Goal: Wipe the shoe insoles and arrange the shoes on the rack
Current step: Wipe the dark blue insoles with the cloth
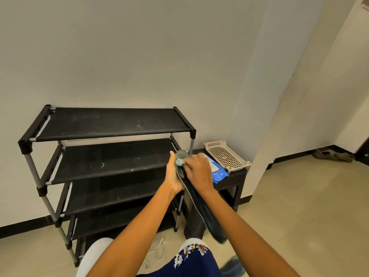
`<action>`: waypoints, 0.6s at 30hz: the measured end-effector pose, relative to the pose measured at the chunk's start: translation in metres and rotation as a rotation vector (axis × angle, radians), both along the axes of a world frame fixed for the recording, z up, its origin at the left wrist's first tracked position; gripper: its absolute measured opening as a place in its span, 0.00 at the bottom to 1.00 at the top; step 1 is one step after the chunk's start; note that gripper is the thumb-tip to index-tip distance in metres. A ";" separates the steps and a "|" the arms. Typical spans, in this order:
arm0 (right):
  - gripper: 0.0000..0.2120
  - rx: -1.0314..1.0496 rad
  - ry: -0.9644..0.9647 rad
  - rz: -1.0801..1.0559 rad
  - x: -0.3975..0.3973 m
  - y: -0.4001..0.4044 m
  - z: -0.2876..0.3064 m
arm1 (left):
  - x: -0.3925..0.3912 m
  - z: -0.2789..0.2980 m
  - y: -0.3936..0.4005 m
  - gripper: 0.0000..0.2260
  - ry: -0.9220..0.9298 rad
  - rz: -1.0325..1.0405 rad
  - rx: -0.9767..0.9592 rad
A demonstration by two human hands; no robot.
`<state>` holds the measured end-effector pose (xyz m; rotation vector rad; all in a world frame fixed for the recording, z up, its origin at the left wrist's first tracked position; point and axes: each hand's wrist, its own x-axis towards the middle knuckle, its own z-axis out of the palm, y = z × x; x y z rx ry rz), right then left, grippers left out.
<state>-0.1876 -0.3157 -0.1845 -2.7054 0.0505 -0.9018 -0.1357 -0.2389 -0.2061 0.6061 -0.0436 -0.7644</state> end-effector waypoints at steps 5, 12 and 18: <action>0.07 -0.012 0.019 -0.091 0.008 -0.020 0.012 | 0.001 -0.002 0.000 0.32 -0.040 -0.002 0.055; 0.07 -0.087 0.057 0.061 0.006 -0.003 0.010 | 0.002 -0.001 0.004 0.30 -0.016 0.026 0.005; 0.07 0.077 0.070 0.024 0.009 -0.001 0.014 | -0.002 0.003 0.000 0.30 -0.028 0.033 0.034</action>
